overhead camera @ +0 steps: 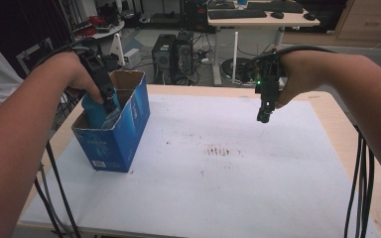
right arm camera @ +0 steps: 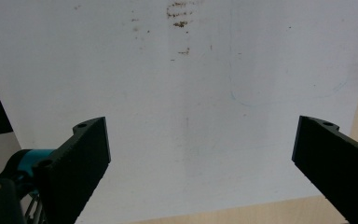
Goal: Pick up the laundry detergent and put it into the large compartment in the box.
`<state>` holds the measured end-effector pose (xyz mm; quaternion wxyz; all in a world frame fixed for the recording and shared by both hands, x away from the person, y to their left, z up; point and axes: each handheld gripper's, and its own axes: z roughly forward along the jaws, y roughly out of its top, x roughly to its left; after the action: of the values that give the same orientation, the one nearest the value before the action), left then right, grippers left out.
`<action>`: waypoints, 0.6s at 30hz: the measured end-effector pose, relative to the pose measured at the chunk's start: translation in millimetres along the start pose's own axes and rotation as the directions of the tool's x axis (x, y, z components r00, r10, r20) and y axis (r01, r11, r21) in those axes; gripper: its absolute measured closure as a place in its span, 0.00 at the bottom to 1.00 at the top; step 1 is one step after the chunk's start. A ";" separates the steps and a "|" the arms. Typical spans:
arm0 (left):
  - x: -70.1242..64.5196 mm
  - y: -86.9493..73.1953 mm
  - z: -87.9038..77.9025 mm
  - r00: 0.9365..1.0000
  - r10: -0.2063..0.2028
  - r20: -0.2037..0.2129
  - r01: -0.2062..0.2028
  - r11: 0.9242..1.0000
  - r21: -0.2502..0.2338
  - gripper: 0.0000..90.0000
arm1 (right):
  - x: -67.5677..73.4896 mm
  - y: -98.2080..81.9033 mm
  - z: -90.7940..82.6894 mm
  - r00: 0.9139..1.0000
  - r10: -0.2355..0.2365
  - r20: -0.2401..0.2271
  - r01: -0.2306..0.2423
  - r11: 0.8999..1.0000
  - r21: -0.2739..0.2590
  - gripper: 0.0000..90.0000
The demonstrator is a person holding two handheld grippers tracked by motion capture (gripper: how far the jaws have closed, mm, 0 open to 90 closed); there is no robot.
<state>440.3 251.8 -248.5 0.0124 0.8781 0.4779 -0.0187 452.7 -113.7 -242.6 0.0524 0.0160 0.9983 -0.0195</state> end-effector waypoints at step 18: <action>-4.0 5.9 31.0 0.967 0.253 -0.017 -0.252 0.967 0.044 0.43 | -1.4 1.5 5.6 1.000 0.016 -0.016 -0.016 1.000 -0.003 0.04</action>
<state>442.4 244.0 -279.3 -0.0092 0.9321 0.3617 -0.0169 454.8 -112.4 -248.1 0.0448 0.0239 0.9986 -0.0172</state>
